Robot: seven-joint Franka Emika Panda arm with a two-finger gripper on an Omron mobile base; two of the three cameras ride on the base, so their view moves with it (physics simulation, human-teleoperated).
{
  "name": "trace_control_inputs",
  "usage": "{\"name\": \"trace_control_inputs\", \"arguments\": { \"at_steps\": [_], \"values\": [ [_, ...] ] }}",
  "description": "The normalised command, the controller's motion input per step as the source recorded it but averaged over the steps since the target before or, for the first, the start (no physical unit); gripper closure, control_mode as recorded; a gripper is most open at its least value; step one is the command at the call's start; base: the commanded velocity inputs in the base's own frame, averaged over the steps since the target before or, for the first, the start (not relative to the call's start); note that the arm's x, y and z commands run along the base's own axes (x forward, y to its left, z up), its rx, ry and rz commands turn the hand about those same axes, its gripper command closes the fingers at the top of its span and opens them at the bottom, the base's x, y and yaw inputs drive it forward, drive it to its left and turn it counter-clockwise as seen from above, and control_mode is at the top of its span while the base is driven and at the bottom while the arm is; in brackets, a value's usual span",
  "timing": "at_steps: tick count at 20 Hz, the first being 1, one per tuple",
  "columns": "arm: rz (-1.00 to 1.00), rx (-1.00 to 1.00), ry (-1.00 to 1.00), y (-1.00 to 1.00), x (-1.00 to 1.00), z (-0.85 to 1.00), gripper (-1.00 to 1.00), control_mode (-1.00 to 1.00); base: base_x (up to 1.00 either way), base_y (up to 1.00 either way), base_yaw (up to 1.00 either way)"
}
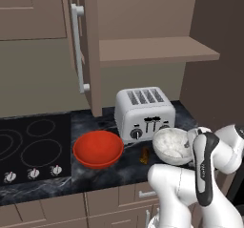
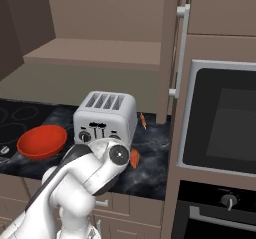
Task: Pick both bowls and place them on the counter. Then place the sweet potato in one bowl and place the sweet potato in the other bowl.
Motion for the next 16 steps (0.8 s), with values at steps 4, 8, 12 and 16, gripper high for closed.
{"name": "trace_control_inputs", "arguments": {
  "at_steps": [4,8,12,16],
  "values": [
    [0.0,-0.05,0.0,0.01,-0.03,0.03,-1.0,-1.0,0.0,0.0,0.0],
    [0.0,-0.04,0.0,0.0,-0.13,0.19,-1.0,-1.0,0.0,0.0,0.0],
    [0.01,-0.02,0.0,0.03,-0.21,0.26,-1.0,-1.0,0.0,0.0,0.0],
    [0.09,-0.03,0.0,0.13,-0.27,0.25,-1.0,-1.0,0.0,0.0,0.0]
  ]
}}
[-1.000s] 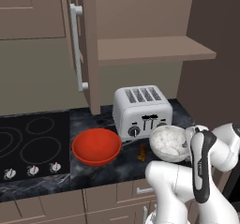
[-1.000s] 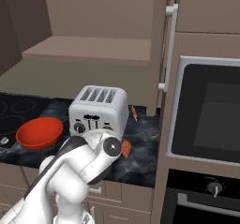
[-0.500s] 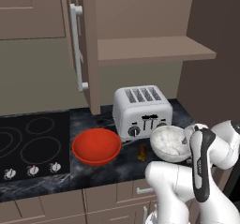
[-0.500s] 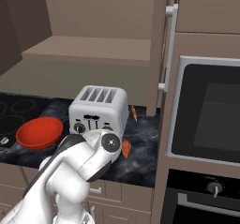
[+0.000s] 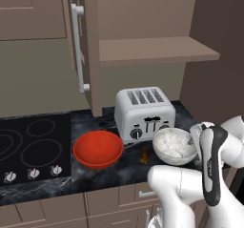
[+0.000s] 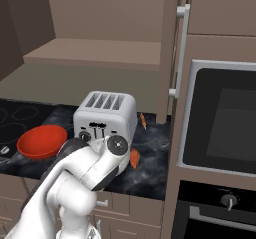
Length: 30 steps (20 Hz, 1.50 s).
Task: Pick both bowls and place them on the counter. Then place the sweet potato in one bowl and place the sweet potato in the other bowl.
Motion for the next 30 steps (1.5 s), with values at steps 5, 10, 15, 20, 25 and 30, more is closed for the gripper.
{"name": "trace_control_inputs", "arguments": {
  "at_steps": [5,10,15,20,25,30],
  "values": [
    [0.09,-0.06,0.0,0.23,-0.21,0.25,-1.0,-1.0,0.0,0.0,0.0],
    [0.08,-0.09,-0.01,0.29,-0.18,0.25,-1.0,-1.0,0.0,0.0,0.0],
    [0.07,-0.14,-0.15,0.35,-0.2,0.24,-1.0,-1.0,0.0,0.0,0.0],
    [0.09,-0.15,-0.18,0.43,-0.21,0.18,-1.0,-1.0,0.0,0.0,0.0],
    [0.1,-0.13,-0.22,0.48,-0.19,0.07,-1.0,-1.0,0.0,0.0,0.0],
    [0.11,-0.13,-0.19,0.51,-0.16,-0.01,-1.0,-1.0,0.0,0.0,0.0]
  ]
}}
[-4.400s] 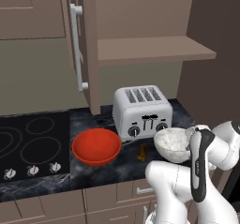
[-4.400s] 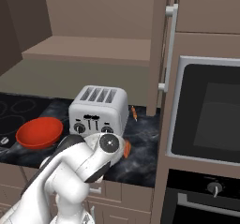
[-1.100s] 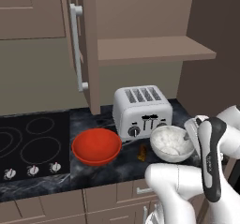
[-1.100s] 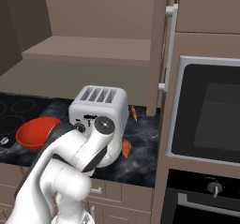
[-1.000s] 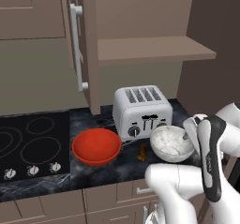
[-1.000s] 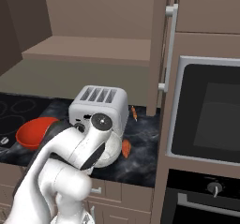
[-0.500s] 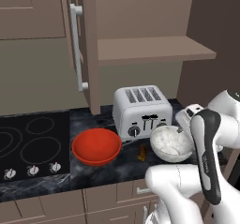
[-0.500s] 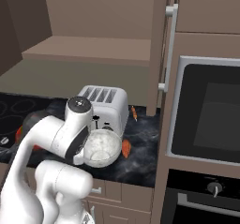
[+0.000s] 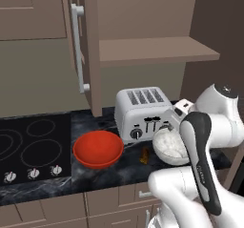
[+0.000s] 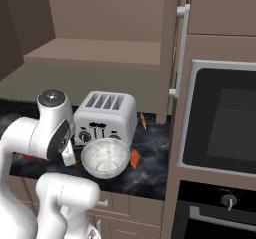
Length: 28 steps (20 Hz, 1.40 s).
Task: Pick both bowls and place them on the counter. Then place the sweet potato in one bowl and place the sweet potato in the other bowl.
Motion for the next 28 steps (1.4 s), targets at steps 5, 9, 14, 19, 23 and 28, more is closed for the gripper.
{"name": "trace_control_inputs", "arguments": {
  "at_steps": [5,9,14,19,23,28],
  "values": [
    [0.06,-0.09,-0.15,0.51,-0.08,-0.16,-1.0,-1.0,0.0,0.0,0.0],
    [0.01,-0.12,-0.09,0.4,0.0,-0.34,-1.0,-1.0,0.0,0.0,0.0],
    [0.0,-0.12,-0.08,0.21,0.07,-0.39,-1.0,-1.0,0.0,0.0,0.0],
    [0.0,-0.05,-0.01,0.03,0.08,-0.35,-1.0,-1.0,0.0,0.0,0.0],
    [0.0,0.0,0.0,0.0,0.05,-0.32,-1.0,-1.0,0.0,0.0,0.0],
    [0.02,0.0,0.0,0.0,0.08,-0.36,-1.0,-1.0,0.0,0.0,0.0]
  ]
}}
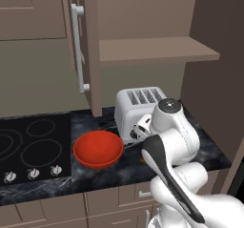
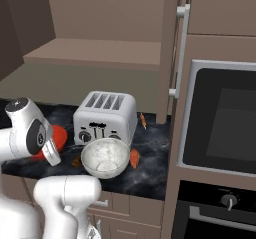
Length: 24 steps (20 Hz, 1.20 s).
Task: Pick both bowls and place them on the counter. Then place the sweet potato in one bowl and place the sweet potato in the other bowl.
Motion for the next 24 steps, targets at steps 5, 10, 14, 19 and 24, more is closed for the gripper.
{"name": "trace_control_inputs", "arguments": {
  "at_steps": [5,10,14,19,24],
  "values": [
    [0.02,0.0,0.0,-0.04,0.11,-0.39,-1.0,-1.0,0.0,0.0,0.0],
    [0.01,0.0,0.0,-0.03,0.08,-0.37,-1.0,-1.0,0.0,0.0,0.0],
    [0.0,0.0,0.0,-0.01,0.13,-0.27,-1.0,-1.0,0.0,0.0,0.0],
    [0.0,0.0,0.0,-0.08,0.12,-0.26,-1.0,-1.0,0.0,0.0,0.0],
    [0.02,0.0,0.0,-0.18,0.12,-0.28,-1.0,-1.0,0.0,0.0,0.0]
  ]
}}
